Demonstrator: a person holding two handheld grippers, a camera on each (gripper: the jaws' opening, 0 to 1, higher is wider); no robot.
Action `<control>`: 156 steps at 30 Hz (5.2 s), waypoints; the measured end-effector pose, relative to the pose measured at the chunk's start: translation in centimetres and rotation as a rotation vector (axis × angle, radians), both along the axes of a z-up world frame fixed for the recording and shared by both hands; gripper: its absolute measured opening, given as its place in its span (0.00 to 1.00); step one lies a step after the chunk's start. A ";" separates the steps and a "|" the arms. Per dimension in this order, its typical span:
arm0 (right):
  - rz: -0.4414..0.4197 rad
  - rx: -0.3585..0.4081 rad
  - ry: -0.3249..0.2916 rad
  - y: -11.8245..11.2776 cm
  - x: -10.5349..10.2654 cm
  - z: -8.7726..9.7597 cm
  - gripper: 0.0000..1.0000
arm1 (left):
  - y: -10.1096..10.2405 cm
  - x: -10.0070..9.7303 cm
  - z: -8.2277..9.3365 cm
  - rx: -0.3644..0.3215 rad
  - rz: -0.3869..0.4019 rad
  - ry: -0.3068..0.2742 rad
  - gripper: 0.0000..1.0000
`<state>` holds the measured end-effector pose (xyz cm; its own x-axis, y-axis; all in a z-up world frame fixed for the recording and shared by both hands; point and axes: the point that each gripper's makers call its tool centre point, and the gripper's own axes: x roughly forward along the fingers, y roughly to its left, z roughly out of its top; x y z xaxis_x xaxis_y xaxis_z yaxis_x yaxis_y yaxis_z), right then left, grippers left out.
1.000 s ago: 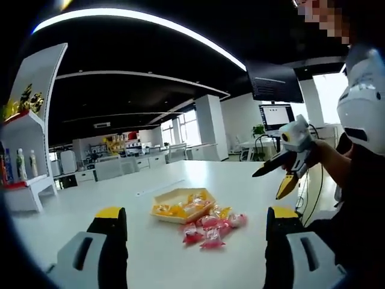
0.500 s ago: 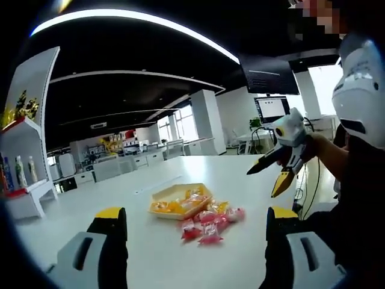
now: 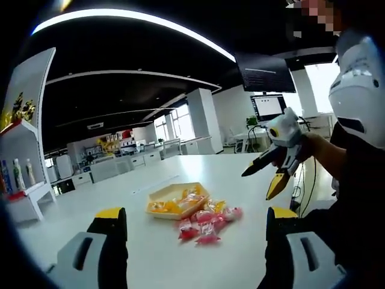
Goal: Pick up the marshmallows scattered on the table and place them into the bowl on the table
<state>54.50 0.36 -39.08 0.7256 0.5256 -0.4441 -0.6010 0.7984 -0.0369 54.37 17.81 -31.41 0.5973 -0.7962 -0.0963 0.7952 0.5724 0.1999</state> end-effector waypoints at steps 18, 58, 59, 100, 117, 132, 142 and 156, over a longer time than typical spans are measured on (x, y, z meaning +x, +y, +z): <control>0.030 0.003 0.054 2.1 1.5 -2.3 0.79 | 0.2 0.0 -0.3 0.007 -0.010 0.014 0.95; 0.059 0.034 0.127 4.2 2.9 -5.3 0.62 | 0.0 0.7 -1.1 0.011 -0.027 0.038 0.95; 0.059 0.036 0.129 4.2 3.0 -5.3 0.62 | 0.0 0.8 -1.2 0.013 -0.026 0.041 0.95; 0.035 0.093 0.105 5.0 3.9 -5.8 0.32 | -0.6 -0.4 -1.5 0.002 -0.058 0.064 0.95; 0.029 0.093 0.095 4.7 3.9 -5.7 0.29 | -0.6 -0.4 -1.5 0.006 -0.052 0.063 0.95; 0.029 0.104 0.086 4.4 3.9 -5.1 0.25 | -0.7 -0.3 -1.6 0.010 -0.044 0.067 0.95; 0.018 0.127 0.079 4.0 4.1 -4.5 0.15 | -0.6 -0.1 -1.7 0.023 -0.038 0.065 0.95; 0.005 0.141 0.073 3.4 4.0 -3.9 0.15 | -0.4 -0.6 -1.2 0.026 -0.036 0.047 0.95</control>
